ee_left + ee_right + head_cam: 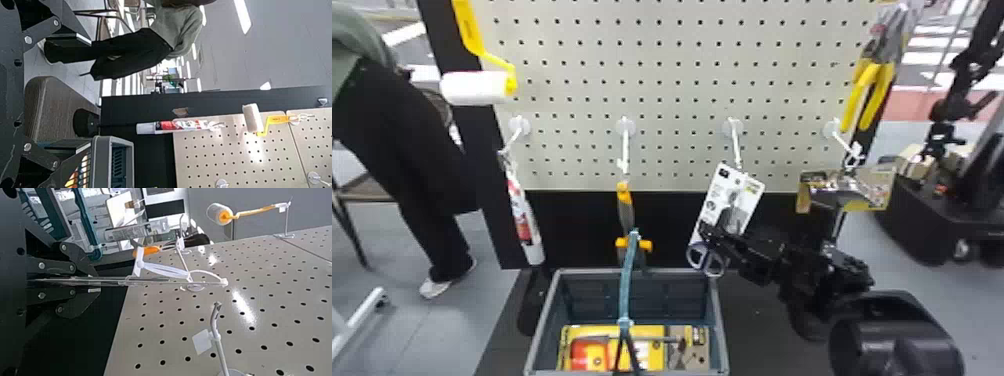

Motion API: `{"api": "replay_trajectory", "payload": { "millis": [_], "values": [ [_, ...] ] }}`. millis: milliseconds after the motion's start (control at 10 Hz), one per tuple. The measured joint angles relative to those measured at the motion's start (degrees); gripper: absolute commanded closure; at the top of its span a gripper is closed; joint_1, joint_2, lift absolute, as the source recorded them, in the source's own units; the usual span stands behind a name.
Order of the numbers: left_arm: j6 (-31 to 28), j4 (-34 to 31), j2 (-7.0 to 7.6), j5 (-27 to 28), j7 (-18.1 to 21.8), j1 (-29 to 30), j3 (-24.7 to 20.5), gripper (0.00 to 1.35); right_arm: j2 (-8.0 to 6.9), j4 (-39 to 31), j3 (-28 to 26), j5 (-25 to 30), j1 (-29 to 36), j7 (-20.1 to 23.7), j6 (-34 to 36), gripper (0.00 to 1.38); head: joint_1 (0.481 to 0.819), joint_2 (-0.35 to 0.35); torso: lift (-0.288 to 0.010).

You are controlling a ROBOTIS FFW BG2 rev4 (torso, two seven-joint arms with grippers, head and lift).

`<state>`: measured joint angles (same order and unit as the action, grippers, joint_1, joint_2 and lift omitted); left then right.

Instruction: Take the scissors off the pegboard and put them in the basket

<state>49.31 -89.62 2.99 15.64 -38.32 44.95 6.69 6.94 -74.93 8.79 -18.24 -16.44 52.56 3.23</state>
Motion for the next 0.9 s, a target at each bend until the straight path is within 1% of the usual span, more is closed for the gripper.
{"api": "replay_trajectory", "payload": {
  "millis": [100, 200, 300, 400, 500, 700, 900],
  "values": [
    [0.0, 0.0, 0.01, 0.0, 0.0, 0.0, 0.0, 0.37, -0.04, -1.5, 0.0, -0.4, 1.0, -0.2, 0.3, 1.26, 0.549, 0.000, -0.100],
    [0.1, 0.0, 0.03, 0.0, 0.0, -0.1, 0.1, 0.37, -0.29, -4.2, -0.1, -2.0, 3.2, -2.0, 0.6, 1.26, 0.549, 0.000, -0.100],
    [0.0, 0.1, -0.05, 0.0, 0.0, -0.1, 0.1, 0.37, -1.19, -8.0, -0.4, -4.2, 6.8, -4.5, 0.7, 1.26, 0.549, 0.000, -0.100],
    [0.0, 0.1, -0.13, 0.0, 0.0, -0.2, 0.1, 0.37, -2.78, -10.3, -1.0, -6.0, 10.3, -5.2, 0.7, 1.26, 0.549, 0.000, -0.100],
    [0.0, 0.4, -0.14, 0.1, 0.0, -0.5, 0.3, 0.37, -3.64, -11.0, -0.9, -7.7, 12.4, -5.9, 0.7, 1.26, 0.549, 0.000, -0.100],
    [0.1, 0.7, 0.16, 0.1, 0.0, -0.9, 0.7, 0.37, -3.96, -10.8, 2.0, -12.6, 14.7, -8.7, -0.8, 1.26, 0.549, 0.000, -0.100],
    [0.0, 1.0, 0.33, -0.1, 0.0, -1.3, 1.0, 0.37, -4.10, -7.0, 5.5, -16.9, 13.4, -9.0, -3.2, 1.26, 0.549, 0.000, -0.100]
  ]
}}
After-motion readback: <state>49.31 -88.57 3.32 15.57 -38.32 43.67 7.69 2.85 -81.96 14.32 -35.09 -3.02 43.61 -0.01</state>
